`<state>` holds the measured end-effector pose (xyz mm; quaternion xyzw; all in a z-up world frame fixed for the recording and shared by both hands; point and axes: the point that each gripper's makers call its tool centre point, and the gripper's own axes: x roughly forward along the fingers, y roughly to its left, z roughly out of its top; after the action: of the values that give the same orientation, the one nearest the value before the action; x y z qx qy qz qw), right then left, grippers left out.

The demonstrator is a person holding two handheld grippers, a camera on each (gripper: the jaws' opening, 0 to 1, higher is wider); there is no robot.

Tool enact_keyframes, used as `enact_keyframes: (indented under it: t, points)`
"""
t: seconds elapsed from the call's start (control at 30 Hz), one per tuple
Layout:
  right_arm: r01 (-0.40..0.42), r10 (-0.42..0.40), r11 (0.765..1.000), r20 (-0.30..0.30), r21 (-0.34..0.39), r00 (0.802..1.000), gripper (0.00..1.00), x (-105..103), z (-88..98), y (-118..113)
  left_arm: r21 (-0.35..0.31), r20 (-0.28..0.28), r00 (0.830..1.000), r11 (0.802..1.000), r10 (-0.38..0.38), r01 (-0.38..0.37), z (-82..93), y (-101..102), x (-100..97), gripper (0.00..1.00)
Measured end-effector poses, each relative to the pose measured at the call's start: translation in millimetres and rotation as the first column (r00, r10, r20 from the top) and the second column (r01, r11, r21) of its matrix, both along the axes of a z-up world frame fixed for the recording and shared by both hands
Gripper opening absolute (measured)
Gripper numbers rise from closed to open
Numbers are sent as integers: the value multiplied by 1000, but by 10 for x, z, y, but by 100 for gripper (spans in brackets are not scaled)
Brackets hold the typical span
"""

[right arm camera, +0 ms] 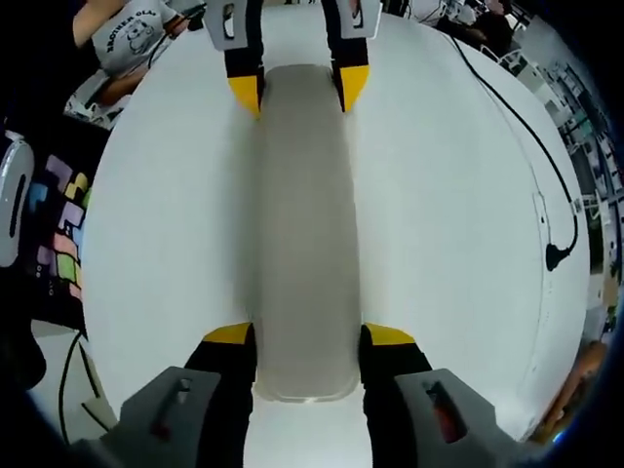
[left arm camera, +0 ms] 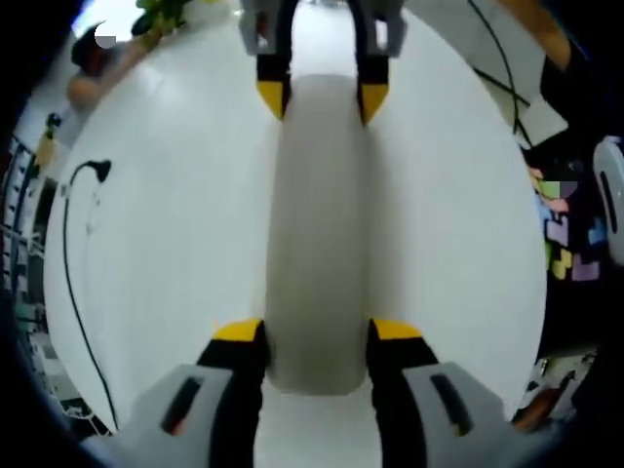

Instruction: Arrange the utensils inside the cutlery case until each visible utensil rests in its matching compartment.

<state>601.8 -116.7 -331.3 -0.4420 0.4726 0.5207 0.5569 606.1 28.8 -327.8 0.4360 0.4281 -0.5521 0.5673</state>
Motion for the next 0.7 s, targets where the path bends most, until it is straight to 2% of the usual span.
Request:
enact_keyframes:
  t: [0.17,0.33,0.6,0.7]
  points:
    - [3,-3,1000,-5,9,1000,44,1,5,-4,-1,-29,1000,1000,4,-4,-11,-1,-4,44]
    - [-4,5,999,-4,39,1000,44,-2,13,-7,-4,-27,1000,1000,2,-2,-7,1,-15,44]
    - [21,-18,996,-35,89,999,52,-46,29,16,-31,-30,1000,1000,1,-2,0,4,-17,45]
    - [20,-18,996,-18,85,1000,56,-30,57,-3,-16,-21,1000,1000,9,-9,-1,19,6,52]
